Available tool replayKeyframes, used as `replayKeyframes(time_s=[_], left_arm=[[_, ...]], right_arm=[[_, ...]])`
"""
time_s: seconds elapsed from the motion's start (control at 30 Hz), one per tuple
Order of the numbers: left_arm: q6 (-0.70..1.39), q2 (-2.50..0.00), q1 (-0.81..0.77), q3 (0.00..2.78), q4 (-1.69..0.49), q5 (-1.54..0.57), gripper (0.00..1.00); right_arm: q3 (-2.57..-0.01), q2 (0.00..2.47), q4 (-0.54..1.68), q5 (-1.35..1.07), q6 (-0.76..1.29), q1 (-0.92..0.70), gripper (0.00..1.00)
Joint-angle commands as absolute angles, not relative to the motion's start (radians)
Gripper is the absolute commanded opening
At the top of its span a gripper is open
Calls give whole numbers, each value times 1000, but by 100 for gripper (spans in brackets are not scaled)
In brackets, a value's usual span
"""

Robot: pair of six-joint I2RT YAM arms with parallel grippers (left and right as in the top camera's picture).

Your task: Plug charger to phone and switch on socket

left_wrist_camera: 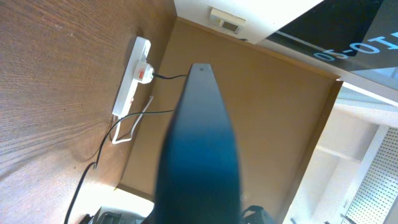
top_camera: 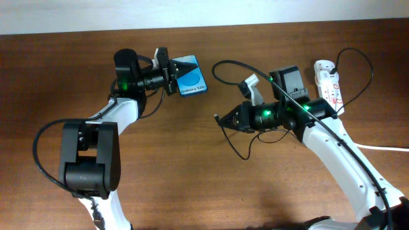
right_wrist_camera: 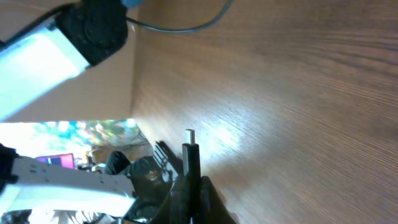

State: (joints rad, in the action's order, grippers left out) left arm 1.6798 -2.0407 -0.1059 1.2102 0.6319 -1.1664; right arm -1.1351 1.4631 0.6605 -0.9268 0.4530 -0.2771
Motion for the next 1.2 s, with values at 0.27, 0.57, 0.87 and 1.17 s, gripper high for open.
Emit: replayKeyframes(time_s=[0.27, 0.57, 0.87, 1.17], left_arm=[[1599, -2041, -109, 1241, 646, -1162, 0], [1600, -2041, -109, 1241, 646, -1165, 0], [1600, -2041, -109, 1241, 646, -1166, 0], [1600, -2041, -109, 1241, 646, -1166, 0]], right_arm=[[-1135, 1574, 252, -1044, 894, -353, 4], [-1135, 1633, 173, -953, 912, -353, 4], [-1135, 1633, 122, -989, 918, -353, 4], [-1135, 1634, 115, -949, 918, -353, 4]])
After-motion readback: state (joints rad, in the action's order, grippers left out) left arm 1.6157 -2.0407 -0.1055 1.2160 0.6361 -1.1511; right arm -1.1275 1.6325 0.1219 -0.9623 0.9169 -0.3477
